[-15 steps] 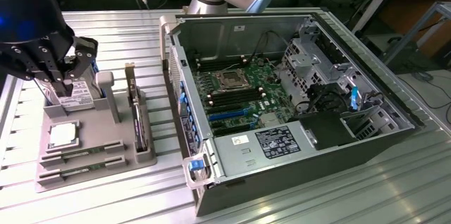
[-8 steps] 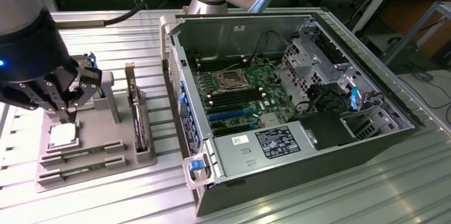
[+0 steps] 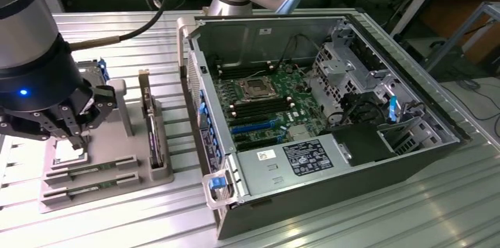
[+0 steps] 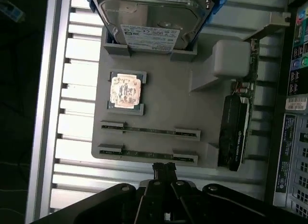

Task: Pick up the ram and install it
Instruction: 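Pick up the ram and move it above insertion slot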

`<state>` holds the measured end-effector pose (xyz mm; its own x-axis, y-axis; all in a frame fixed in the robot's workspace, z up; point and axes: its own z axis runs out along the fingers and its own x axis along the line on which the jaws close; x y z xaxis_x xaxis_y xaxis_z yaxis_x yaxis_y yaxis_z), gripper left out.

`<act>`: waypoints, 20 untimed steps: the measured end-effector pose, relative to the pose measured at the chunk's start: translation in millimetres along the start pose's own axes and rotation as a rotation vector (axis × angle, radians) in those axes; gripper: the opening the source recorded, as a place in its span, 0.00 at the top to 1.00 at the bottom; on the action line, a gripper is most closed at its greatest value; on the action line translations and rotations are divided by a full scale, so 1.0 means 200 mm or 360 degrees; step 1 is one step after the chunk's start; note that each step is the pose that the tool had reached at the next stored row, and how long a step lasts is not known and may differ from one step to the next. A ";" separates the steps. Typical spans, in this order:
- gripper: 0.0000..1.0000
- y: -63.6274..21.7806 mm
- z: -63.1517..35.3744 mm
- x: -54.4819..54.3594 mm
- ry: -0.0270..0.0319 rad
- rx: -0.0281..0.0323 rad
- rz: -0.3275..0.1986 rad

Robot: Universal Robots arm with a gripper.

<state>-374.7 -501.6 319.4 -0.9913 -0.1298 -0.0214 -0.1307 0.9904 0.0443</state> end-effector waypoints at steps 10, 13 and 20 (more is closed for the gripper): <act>0.64 -0.007 0.153 0.00 0.00238 -0.00114 -0.0529; 0.64 -0.008 0.181 0.00 0.00286 -0.00136 -0.0636; 0.64 -0.011 0.239 0.01 0.00382 -0.00183 -0.0855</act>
<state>-374.7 -501.6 271.6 -0.7848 -0.6193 -0.0212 -0.6196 0.7837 0.0444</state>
